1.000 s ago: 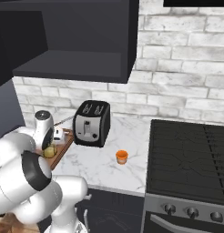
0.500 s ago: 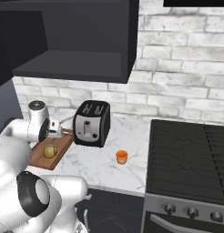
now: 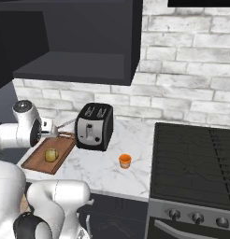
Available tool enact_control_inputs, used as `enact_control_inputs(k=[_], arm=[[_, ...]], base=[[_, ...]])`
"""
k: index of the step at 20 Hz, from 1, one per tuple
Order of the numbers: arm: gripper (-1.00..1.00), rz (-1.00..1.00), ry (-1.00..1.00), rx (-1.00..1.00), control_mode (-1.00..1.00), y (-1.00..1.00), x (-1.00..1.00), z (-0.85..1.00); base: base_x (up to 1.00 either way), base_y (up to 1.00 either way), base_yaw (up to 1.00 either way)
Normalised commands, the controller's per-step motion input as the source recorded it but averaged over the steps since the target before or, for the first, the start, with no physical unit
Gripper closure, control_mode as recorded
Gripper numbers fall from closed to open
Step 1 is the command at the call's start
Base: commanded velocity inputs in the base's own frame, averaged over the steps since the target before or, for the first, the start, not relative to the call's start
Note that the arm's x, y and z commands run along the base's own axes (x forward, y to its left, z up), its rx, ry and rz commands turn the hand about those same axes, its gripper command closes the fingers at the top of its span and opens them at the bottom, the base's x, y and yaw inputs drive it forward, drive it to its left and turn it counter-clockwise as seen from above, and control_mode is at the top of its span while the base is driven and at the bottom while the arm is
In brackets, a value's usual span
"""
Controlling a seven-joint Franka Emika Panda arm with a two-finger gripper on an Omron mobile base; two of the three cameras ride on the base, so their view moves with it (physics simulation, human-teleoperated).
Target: Pick the bread, place it on the cutting board, pick the jam, place it on the counter, and close the cabinet.
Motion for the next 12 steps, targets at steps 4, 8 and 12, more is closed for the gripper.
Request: enact_control_inputs(k=[4, 8, 12], arm=[[-1.0, 0.0, -0.31, 0.0, -1.0, 0.0, -0.53, 0.26], [-1.0, 0.0, -0.32, 0.0, -1.0, 0.0, -0.55, 0.25], [-1.0, 0.0, -0.31, 0.0, -1.0, -0.06, -0.57, 0.19]], base=[[0.0, 0.0, 0.0], [0.0, 0.0, 0.0], [0.0, 0.0, 0.0]])
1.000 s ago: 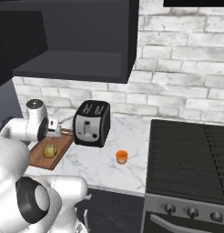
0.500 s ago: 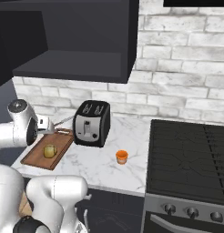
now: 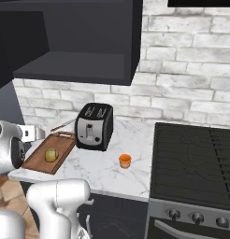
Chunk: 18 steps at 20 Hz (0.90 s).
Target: Pick the bread, place it on the cutting board, pick the jam, place it on the counter, and close the cabinet.
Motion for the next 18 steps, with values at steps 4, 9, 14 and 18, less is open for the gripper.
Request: enact_control_inputs(k=[4, 9, 14, 18], arm=[[-1.0, 0.0, -0.25, 0.0, -1.0, -0.22, -0.69, 0.08], [-1.0, 0.0, -0.16, 0.0, -1.0, -0.2, -0.65, 0.06], [-1.0, 0.0, -0.09, 0.0, -1.0, -0.27, -0.68, 0.09], [-1.0, 0.0, -0.08, 0.0, -1.0, -0.35, -0.62, 0.01]], base=[[0.0, 0.0, 0.0], [0.0, 0.0, 0.0], [0.0, 0.0, 0.0], [0.0, 0.0, 0.0]])
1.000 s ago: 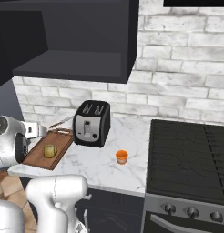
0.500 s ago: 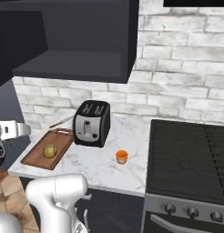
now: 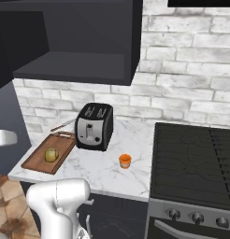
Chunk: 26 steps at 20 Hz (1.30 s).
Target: Pick the bread, place it on the cutting board, pick the jam, place it on the counter, and close the cabinet.
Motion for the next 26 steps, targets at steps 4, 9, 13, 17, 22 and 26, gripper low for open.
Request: enact_control_inputs(k=[4, 9, 13, 17, 22, 26], arm=[[-1.0, 0.0, -0.1, 0.0, -1.0, -0.44, -0.59, 0.0], [-1.0, 0.0, -0.13, 0.01, -1.0, -0.4, -0.5, 0.0], [-1.0, 0.0, -0.18, 0.01, -1.0, -0.31, -0.47, 0.0], [-1.0, 0.0, -0.23, 0.0, -1.0, -0.15, -0.46, 0.0], [-1.0, 0.0, -0.26, 0.0, -1.0, -0.15, -0.46, 0.0], [-1.0, 0.02, -0.27, 0.0, -1.0, -0.17, -0.4, 0.0]], base=[[0.0, 0.0, 0.0], [0.0, 0.0, 0.0], [0.0, 0.0, 0.0], [0.0, 0.0, 0.0], [0.0, 0.0, 0.0], [0.0, 0.0, 0.0]])
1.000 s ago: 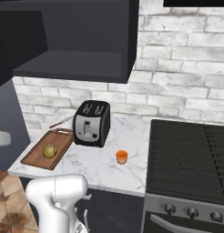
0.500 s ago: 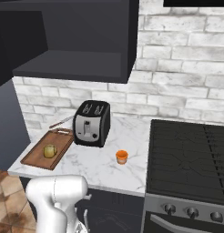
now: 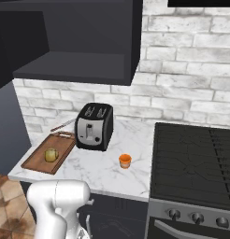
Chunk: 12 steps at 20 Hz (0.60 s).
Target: Pick the bread, place it on the cutting board, pick the jam, place it on the counter, and close the cabinet.
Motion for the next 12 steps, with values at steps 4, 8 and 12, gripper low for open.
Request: enact_control_inputs(k=[4, 8, 12], arm=[[-1.0, 0.04, -0.29, 0.0, -1.0, -0.15, -0.36, 0.0], [-1.0, 0.07, -0.29, 0.0, -1.0, -0.09, -0.27, 0.0], [-1.0, 0.06, -0.2, 0.0, -1.0, -0.02, -0.21, 0.0]], base=[[0.0, 0.0, 0.0], [0.0, 0.0, 0.0], [0.0, 0.0, 0.0]])
